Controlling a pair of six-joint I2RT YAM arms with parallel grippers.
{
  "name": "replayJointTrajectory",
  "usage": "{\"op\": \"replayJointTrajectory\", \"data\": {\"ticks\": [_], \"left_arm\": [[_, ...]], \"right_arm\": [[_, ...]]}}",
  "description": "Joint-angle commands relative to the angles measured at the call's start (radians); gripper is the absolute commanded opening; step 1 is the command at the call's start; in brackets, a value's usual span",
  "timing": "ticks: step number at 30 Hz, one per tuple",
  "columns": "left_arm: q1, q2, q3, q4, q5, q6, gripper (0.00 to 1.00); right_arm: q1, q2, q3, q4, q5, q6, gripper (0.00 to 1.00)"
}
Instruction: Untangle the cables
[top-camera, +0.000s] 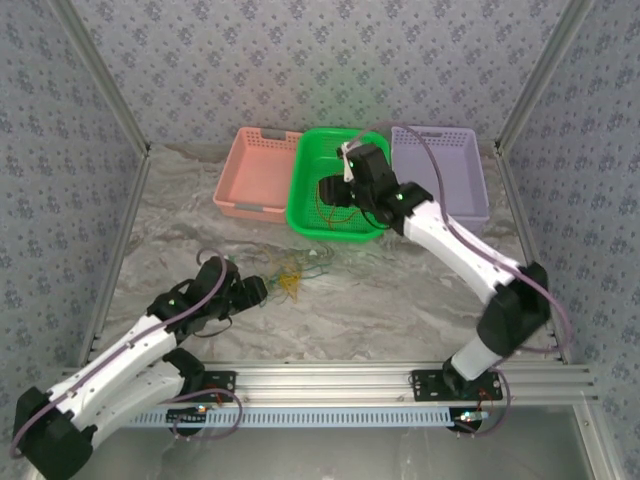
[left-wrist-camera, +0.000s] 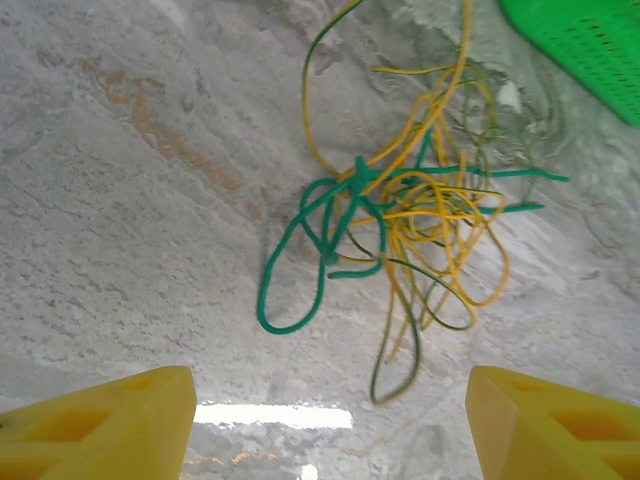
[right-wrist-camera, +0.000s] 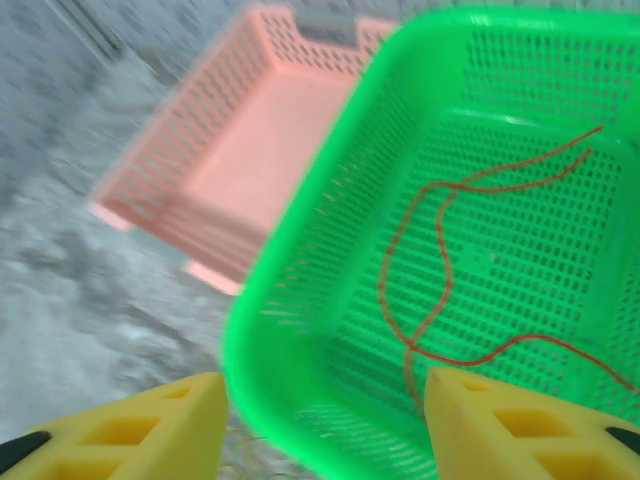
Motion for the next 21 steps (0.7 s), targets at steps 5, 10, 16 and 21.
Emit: {"op": "replayJointTrajectory", "data": {"ticks": [5, 10, 16, 21], "left_arm": [[0.056, 0.165, -0.024, 0.214, 0.03, 0.037, 0.61], [0.073, 0.247, -0.068, 0.367, 0.026, 0.047, 0.48], [0.077, 0.373, -0.068, 0.467, 0.036, 0.044, 0.38], [0.076, 0.399, -0.084, 0.49, 0.017, 0.025, 0.08]], "right_arm": [[0.29, -0.064, -0.355, 0.168, 0.167, 0.393, 0.56], [0.366, 0.069, -0.355, 0.212, 0.179, 0.495, 0.6], [0.354, 0.24, -0.296, 0.239, 0.147, 0.501, 0.54], [0.339, 0.334, -0.244, 0.277, 0.095, 0.525, 0.42]]}}
